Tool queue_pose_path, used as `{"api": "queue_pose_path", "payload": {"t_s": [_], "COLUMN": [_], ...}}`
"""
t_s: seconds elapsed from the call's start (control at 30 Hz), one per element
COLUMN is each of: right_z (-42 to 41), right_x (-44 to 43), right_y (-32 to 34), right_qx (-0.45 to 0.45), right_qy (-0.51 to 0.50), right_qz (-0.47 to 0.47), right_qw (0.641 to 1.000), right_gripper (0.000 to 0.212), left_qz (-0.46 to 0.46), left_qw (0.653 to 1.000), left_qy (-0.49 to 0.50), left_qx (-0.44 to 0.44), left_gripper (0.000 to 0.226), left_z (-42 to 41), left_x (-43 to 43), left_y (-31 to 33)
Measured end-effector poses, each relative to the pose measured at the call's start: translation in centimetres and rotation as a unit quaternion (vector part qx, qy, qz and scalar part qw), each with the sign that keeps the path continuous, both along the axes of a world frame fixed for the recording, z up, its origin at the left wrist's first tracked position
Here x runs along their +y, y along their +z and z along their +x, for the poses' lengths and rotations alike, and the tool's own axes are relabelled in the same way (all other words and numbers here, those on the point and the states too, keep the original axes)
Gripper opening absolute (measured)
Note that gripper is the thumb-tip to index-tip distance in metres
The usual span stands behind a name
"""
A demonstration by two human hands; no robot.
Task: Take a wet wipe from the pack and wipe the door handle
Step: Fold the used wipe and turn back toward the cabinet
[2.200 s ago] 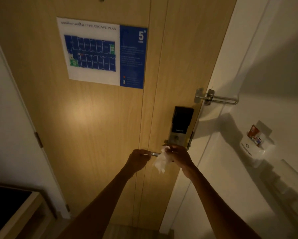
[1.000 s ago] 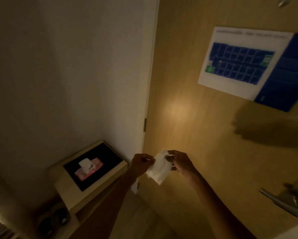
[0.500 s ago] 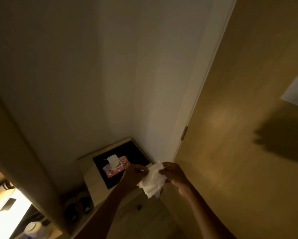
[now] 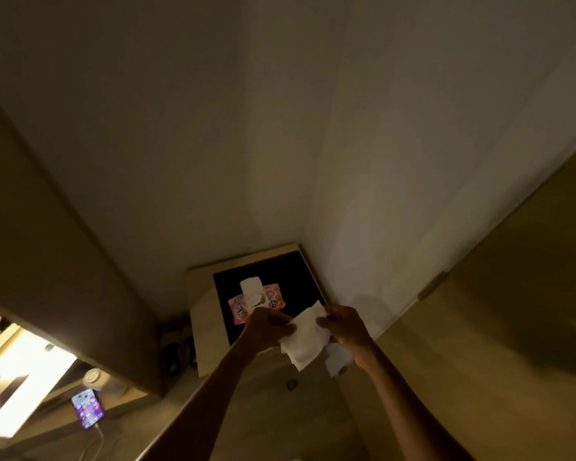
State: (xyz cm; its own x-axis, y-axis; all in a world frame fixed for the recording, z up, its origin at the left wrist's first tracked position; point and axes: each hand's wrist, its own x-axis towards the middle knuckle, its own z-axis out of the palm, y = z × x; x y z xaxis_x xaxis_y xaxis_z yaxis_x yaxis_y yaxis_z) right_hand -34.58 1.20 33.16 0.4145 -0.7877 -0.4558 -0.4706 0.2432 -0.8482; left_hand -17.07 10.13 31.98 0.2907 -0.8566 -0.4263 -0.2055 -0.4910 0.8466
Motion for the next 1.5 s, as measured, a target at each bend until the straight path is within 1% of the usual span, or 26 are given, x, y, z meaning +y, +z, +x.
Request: {"api": "queue_pose_path", "payload": {"t_s": [0.13,0.23,0.33,0.5,0.63,0.7,0.83,0.93,1.0,1.1,1.2,1.33,1.4,1.5], "right_z": [1.5,2.1,2.7,4.4,6.0,7.1,8.8,9.5,9.9,10.6,11.0,11.6,11.5,11.5], "right_x": [-4.6,-7.3,-9.7,-13.0,-15.4,-16.7,-19.7,-21.1,-21.8,-23.3,-24.9,-26.0,-26.1,-25.8], "right_y": [-3.0,-5.2,-7.3,-11.2,-15.2,-17.1,-21.1,-24.3,-26.2,-29.3,-31.9,-34.0,-34.7,-34.5], "right_qx": [0.040,0.063,0.076,0.111,0.146,0.168,0.227,0.246,0.258,0.268,0.272,0.287,0.290,0.288], "right_qy": [0.039,0.052,0.048,0.039,0.038,0.048,0.150,0.180,0.176,0.143,0.121,0.147,0.160,0.158], "right_qz": [-0.018,-0.012,-0.004,-0.010,-0.011,-0.018,-0.087,-0.108,-0.113,-0.104,-0.115,-0.132,-0.139,-0.153], "right_qw": [0.998,0.997,0.996,0.993,0.988,0.984,0.958,0.946,0.943,0.947,0.948,0.937,0.933,0.932], "right_gripper": [0.023,0.026,0.028,0.024,0.021,0.020,0.020,0.022,0.028,0.033,0.036,0.041,0.037,0.028], "left_qz": [0.020,0.034,0.046,0.072,0.096,0.104,0.114,0.123,0.125,0.122,0.111,0.112,0.106,0.090], "left_qw": [0.998,0.996,0.995,0.993,0.989,0.988,0.985,0.984,0.984,0.984,0.983,0.981,0.979,0.980], "left_qy": [0.050,0.084,0.089,0.089,0.108,0.109,0.110,0.098,0.087,0.047,0.043,0.040,0.048,0.097], "left_qx": [0.012,0.020,0.011,-0.015,-0.028,-0.036,-0.062,-0.088,-0.095,-0.122,-0.136,-0.156,-0.168,-0.152], "left_gripper": [0.021,0.022,0.023,0.023,0.021,0.021,0.019,0.018,0.017,0.017,0.017,0.016,0.016,0.015], "left_z": [0.6,1.1,1.7,2.9,3.8,4.5,5.9,6.7,7.1,7.6,8.0,8.6,8.9,9.4], "left_x": [-3.3,-5.5,-7.7,-11.4,-14.2,-15.6,-18.7,-20.7,-22.0,-24.0,-25.8,-27.1,-26.9,-26.7], "left_y": [-2.7,-4.8,-7.3,-12.4,-16.2,-18.0,-21.9,-24.9,-26.8,-29.4,-31.8,-33.5,-33.8,-32.6]}}
